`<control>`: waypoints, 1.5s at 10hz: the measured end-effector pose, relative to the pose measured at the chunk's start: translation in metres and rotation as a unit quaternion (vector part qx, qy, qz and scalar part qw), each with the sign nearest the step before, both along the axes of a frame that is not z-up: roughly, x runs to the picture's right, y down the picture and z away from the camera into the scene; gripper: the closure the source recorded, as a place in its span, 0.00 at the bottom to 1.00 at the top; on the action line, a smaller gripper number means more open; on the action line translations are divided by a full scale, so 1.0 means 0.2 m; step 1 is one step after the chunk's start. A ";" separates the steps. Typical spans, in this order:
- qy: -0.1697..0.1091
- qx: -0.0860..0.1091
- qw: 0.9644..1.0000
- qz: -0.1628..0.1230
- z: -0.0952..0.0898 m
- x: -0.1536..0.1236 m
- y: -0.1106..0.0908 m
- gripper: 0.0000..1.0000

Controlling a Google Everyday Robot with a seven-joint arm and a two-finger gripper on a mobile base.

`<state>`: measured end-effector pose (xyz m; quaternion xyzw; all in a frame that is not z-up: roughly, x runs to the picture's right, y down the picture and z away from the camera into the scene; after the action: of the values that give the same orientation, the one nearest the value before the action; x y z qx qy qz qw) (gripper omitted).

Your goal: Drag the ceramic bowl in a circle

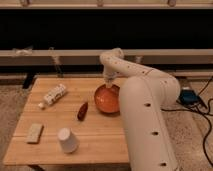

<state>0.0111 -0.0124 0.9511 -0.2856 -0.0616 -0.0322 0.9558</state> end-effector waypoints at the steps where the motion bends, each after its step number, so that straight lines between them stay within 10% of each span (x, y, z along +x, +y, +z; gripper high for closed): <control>1: -0.014 -0.003 1.000 -0.006 -0.04 -0.05 0.03 1.00; 4: -0.040 -0.014 0.999 -0.014 -0.16 -0.06 0.09 0.95; 12: -0.073 -0.013 0.997 -0.020 -0.22 0.12 0.15 0.21; 15: -0.092 -0.013 0.995 -0.023 -0.25 0.08 0.13 0.20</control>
<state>0.0273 0.0145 0.9012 -0.2956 -0.1426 -0.0795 0.9412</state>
